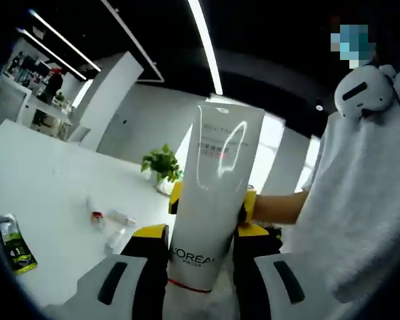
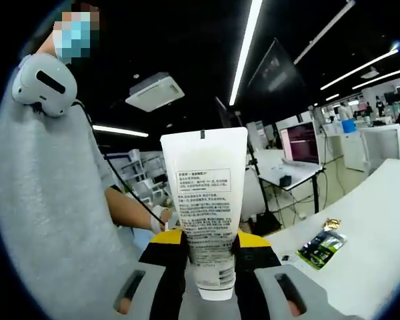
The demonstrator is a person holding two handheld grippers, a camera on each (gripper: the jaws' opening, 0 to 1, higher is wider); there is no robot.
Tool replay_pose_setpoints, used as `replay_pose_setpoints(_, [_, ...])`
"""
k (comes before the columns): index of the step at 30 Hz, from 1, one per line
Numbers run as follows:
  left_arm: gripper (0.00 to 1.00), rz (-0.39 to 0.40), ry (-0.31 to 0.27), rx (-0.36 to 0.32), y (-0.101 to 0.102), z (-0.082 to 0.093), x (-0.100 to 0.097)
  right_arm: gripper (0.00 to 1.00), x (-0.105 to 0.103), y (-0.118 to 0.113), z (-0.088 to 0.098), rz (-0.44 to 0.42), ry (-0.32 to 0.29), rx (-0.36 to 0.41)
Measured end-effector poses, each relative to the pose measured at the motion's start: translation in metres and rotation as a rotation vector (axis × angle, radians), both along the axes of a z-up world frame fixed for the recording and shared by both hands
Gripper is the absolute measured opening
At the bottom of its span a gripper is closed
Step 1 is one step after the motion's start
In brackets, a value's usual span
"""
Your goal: Arrange the skincare products in the storage area until every visible bottle or jar stands upright without overlapping.
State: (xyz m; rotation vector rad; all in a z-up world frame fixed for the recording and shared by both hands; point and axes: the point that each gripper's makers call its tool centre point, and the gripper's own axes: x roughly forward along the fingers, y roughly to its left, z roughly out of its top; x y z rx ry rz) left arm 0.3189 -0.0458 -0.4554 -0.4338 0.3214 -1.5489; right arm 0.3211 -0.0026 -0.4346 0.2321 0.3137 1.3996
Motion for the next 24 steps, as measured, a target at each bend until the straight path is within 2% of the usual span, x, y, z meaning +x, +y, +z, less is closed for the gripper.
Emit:
replay_pose_setpoints(2, [0.31,0.022,-0.030,0.018,0.002,-0.002,0.000,0.21,0.000,0.001,-0.003,-0.006,0.003,-0.001])
replay_pose_setpoints(4, [0.29,0.038,-0.031,0.028,0.004,-0.003,0.002,0.22,0.003,0.002,-0.005,-0.023,0.038,0.016])
replay_pose_setpoints(8, [0.26,0.119,-0.058,0.067,0.005,-0.008,0.014,0.23,0.013,-0.001,-0.009,-0.083,0.051,0.023])
replay_pose_setpoints(11, [0.25,0.185,-0.080,0.136,0.007,-0.019,0.024,0.24,0.022,-0.001,-0.018,-0.144,0.045,-0.021])
replay_pose_setpoints(14, [0.25,0.249,-0.141,0.218,0.008,-0.031,0.033,0.26,0.031,0.004,-0.027,-0.202,0.072,-0.047])
replay_pose_setpoints(16, [0.25,0.290,-0.131,0.254,0.009,-0.036,0.039,0.28,0.040,0.004,-0.033,-0.257,0.094,-0.071])
replay_pose_setpoints(17, [0.25,0.309,-0.148,0.269,0.010,-0.038,0.042,0.29,0.041,0.007,-0.033,-0.270,0.099,-0.069])
replay_pose_setpoints(19, [0.25,0.342,-0.161,0.285,0.012,-0.039,0.047,0.32,0.048,0.008,-0.032,-0.332,0.154,-0.039])
replay_pose_setpoints(21, [0.25,0.380,-0.178,0.317,0.014,-0.044,0.053,0.30,0.060,0.005,-0.032,-0.430,0.223,-0.012])
replay_pose_setpoints(23, [0.25,0.416,-0.220,0.370,0.017,-0.050,0.058,0.30,0.064,0.004,-0.034,-0.462,0.253,0.002])
replay_pose_setpoints(24, [0.25,0.435,-0.248,0.401,0.017,-0.053,0.060,0.29,0.066,0.004,-0.038,-0.480,0.268,-0.020])
